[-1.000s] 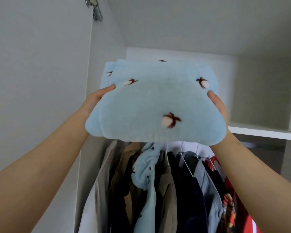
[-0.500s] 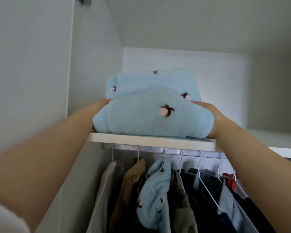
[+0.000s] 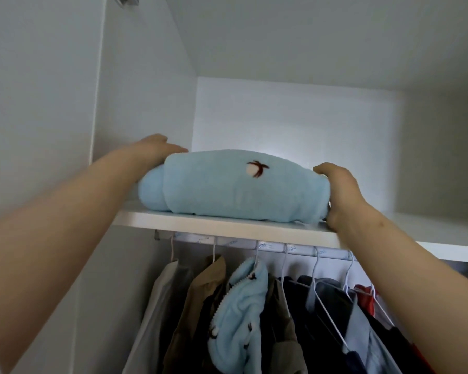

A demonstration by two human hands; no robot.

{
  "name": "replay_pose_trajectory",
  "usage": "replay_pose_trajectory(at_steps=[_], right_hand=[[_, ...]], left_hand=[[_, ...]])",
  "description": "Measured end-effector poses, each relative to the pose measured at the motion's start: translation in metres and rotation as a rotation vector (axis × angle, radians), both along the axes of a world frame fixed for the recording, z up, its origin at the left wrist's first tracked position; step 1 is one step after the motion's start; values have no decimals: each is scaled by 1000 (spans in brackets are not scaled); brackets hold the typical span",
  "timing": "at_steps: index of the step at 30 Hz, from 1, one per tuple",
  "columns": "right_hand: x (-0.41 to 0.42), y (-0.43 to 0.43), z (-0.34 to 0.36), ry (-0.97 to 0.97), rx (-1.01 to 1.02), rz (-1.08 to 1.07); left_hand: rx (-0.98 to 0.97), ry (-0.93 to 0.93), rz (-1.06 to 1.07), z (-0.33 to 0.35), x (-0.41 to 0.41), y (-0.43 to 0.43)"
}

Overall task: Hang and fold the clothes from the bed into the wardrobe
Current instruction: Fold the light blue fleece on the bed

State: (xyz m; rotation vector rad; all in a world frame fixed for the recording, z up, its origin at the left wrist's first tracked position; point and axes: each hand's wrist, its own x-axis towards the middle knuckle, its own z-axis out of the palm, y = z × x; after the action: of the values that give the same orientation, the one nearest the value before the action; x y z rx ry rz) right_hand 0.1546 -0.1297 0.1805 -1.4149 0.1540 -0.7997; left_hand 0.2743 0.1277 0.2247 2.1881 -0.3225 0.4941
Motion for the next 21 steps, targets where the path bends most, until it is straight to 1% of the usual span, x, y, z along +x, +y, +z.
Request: replay_pose_trajectory(at_steps=[1,3,5,7,9,10,11,14,17,19,21], right_hand=[[0,0,-1,-4,4,12],[0,2,-1,-13,11,60],[2,2,-2,-25,-13,56],[0,2,-2,3,-38,13],[-2,4,-3,47,-25,21],[-3,4,-4,64,-22,39],[-1,2,-4,73,-25,51],[0,2,-2,97,-81,83],[1,10,-1,103,-162,224],[3,21,0,150,-292,290],[9,36,0,182,-467,291]], left_hand=[[2,-80,-3,3,-10,-5],[146,-301,6,4,-35,-22],[286,-513,-105,-5,-60,-43],[443,-662,-228,-20,-78,-62],[649,-765,-221,-37,-87,-77],[721,-792,-173,-44,-86,-81],[752,-813,-112,-49,-84,-83],[698,-792,-10,-52,-73,-81],[698,-747,5,-53,-63,-74],[702,-713,14,-55,-56,-64],[689,-689,26,-56,-50,-51]])
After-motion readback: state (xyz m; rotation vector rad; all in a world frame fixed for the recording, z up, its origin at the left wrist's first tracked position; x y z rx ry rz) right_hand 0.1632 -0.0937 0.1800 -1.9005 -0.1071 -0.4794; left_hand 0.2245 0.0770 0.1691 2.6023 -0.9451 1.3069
